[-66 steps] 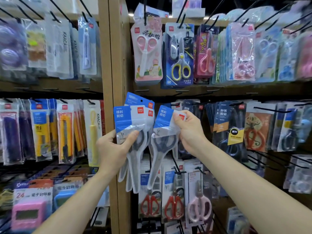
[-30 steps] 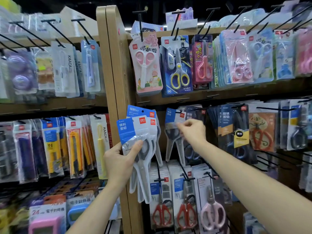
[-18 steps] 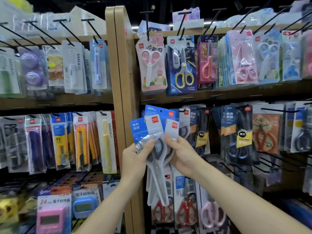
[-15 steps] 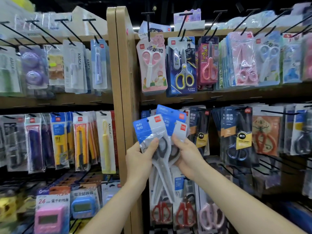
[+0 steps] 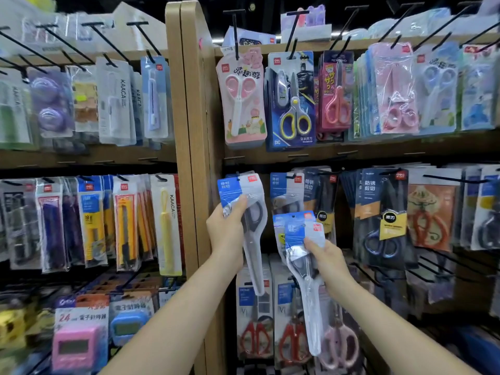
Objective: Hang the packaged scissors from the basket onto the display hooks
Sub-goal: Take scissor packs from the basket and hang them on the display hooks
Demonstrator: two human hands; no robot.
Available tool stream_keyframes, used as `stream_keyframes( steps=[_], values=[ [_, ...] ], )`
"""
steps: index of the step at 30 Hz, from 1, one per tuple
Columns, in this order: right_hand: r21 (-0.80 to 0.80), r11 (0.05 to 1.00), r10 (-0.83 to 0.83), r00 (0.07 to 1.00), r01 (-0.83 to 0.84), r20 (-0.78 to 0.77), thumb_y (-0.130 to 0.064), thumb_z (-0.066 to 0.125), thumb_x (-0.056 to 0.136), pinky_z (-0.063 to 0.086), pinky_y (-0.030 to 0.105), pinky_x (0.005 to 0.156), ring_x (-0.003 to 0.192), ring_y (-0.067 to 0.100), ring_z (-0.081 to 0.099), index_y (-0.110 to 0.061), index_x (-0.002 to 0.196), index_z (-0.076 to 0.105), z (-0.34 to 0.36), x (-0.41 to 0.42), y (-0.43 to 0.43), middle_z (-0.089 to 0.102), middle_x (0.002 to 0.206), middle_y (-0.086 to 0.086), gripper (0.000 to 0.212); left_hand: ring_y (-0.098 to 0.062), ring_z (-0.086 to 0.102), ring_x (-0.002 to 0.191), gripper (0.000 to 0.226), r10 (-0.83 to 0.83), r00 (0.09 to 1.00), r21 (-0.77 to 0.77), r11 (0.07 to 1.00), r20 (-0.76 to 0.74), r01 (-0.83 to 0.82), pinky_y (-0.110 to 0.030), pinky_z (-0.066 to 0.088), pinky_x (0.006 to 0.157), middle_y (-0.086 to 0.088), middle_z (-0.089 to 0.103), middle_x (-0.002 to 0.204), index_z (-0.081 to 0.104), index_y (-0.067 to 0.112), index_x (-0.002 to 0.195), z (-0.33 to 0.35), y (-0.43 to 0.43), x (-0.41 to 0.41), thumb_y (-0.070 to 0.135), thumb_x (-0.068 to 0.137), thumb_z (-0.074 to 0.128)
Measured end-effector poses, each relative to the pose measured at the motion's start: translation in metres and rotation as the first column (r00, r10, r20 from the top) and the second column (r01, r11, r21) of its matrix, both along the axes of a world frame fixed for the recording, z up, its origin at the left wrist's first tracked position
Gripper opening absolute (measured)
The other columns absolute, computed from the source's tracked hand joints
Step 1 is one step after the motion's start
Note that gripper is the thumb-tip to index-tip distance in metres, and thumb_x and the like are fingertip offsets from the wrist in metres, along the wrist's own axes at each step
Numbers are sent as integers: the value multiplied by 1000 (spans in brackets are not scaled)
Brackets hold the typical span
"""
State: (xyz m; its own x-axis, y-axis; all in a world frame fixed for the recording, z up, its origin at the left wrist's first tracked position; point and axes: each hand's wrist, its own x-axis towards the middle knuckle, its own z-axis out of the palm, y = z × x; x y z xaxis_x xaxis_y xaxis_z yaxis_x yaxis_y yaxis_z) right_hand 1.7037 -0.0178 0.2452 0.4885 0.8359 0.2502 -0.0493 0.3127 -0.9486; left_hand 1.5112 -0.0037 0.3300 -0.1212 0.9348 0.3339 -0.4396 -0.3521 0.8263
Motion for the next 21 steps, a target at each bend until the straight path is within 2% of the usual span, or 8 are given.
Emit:
stream_keyframes(
  steps=[3, 4, 6, 9, 12, 14, 18, 21],
  values=[
    [-4, 999, -39, 998, 40, 44, -15, 63, 101, 54, 16, 63, 78, 5, 73, -22, 98, 71, -2, -2, 4, 77, 92, -6, 11, -19, 75, 98, 10, -23, 998, -60, 998, 57, 26, -39, 60, 90, 0, 80, 100, 76, 22, 102, 9, 5, 5, 26, 92, 77],
    [-3, 999, -46, 997, 47, 68, -17, 63, 101, 52, 14, 61, 75, 2, 72, -21, 99, 71, -4, -1, 6, 76, 92, -8, 9, -18, 76, 94, 8, -23, 997, -69, 997, 67, 28, -37, 61, 87, -1, 80, 97, 77, 21, 98, 10, 6, 6, 25, 91, 78],
    [6, 998, -56, 991, 56, 124, -21, 65, 101, 54, 19, 67, 81, 4, 73, -18, 106, 72, -7, -2, 9, 77, 97, -6, 9, -17, 76, 89, 5, -10, 999, -58, 998, 51, 13, -36, 61, 83, 0, 81, 92, 78, 20, 93, 12, 9, 6, 23, 89, 81],
    [15, 997, -73, 977, 71, 201, -24, 65, 100, 57, 31, 80, 91, 14, 74, -14, 108, 73, -10, -5, 13, 78, 101, 0, 15, -17, 76, 92, 5, -3, 1000, 6, 1000, -6, 3, -36, 61, 82, 5, 80, 89, 78, 23, 91, 8, 9, 4, 18, 89, 79],
    [30, 998, -55, 967, 49, 250, -22, 64, 101, 54, 23, 73, 87, 14, 72, -16, 101, 73, -9, -11, 15, 78, 96, 0, 10, -19, 75, 90, 13, -25, 999, 6, 1000, -28, 26, -40, 60, 83, 1, 80, 93, 76, 23, 94, 3, 9, 1, 10, 91, 76],
    [27, 999, -44, 970, 39, 240, -22, 64, 101, 55, 26, 77, 89, 14, 73, -17, 102, 72, -10, -15, 16, 78, 97, -1, 10, -19, 76, 88, 14, -32, 998, -9, 999, -50, 32, -38, 60, 77, 0, 80, 93, 75, 21, 97, 2, 8, -2, 9, 91, 75],
    [32, 999, -45, 976, 38, 213, -24, 64, 101, 56, 27, 78, 90, 10, 72, -19, 104, 71, -10, -14, 16, 77, 98, -4, 10, -16, 76, 86, 3, -23, 998, -47, 999, -60, 21, -30, 58, 69, 3, 80, 89, 77, 21, 97, 5, 3, -6, 22, 93, 77],
    [48, 999, -7, 978, -3, 206, -23, 63, 102, 56, 20, 73, 89, 8, 73, -20, 107, 71, -6, -15, 13, 78, 99, -5, 10, -24, 77, 95, 7, -20, 999, -82, 997, -38, 17, -39, 62, 84, -2, 81, 93, 78, 20, 94, 7, 0, -5, 27, 93, 77]
  ],
)
